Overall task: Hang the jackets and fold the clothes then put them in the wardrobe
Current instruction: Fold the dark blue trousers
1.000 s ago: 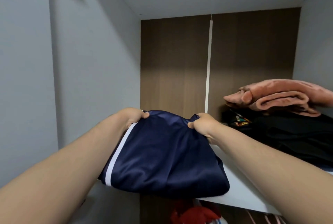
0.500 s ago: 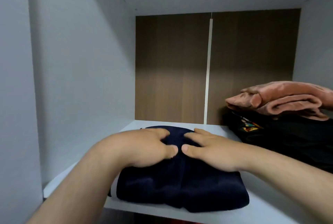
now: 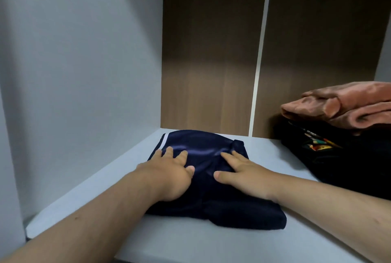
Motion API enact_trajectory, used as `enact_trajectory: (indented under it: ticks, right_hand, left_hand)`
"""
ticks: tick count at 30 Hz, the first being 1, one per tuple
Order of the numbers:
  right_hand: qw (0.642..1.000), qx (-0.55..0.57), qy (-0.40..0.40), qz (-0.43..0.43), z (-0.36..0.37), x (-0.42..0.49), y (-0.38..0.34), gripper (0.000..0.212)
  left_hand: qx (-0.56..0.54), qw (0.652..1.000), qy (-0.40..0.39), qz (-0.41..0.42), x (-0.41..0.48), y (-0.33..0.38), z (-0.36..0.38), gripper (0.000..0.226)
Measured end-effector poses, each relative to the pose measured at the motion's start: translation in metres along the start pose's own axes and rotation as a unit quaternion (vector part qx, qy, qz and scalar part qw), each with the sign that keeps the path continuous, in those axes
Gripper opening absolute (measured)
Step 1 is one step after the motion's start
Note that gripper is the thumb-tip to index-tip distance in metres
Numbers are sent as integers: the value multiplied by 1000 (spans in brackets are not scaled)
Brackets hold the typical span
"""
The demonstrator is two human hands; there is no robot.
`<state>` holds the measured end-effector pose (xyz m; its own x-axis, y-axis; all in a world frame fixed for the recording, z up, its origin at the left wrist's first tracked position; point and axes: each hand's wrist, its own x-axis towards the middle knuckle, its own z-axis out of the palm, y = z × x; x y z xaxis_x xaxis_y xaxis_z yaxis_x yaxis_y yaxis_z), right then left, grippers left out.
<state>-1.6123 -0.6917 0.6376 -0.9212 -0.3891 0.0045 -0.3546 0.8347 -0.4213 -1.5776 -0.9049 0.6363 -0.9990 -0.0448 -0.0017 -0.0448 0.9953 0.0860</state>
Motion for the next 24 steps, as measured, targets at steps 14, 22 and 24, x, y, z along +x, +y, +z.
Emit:
enact_trajectory:
  ticks: [14, 22, 24]
  right_hand:
    - [998, 55, 9, -6, 5, 122, -12, 99]
    - [997, 78, 19, 6, 7, 181, -13, 93]
    - [997, 76, 25, 12, 7, 191, -13, 92]
  left_hand:
    - [-48, 997, 56, 9, 97, -53, -11, 75]
    - [-26, 998, 49, -6, 157, -71, -13, 71]
    - [-19, 999, 51, -5, 168, -73, -13, 70]
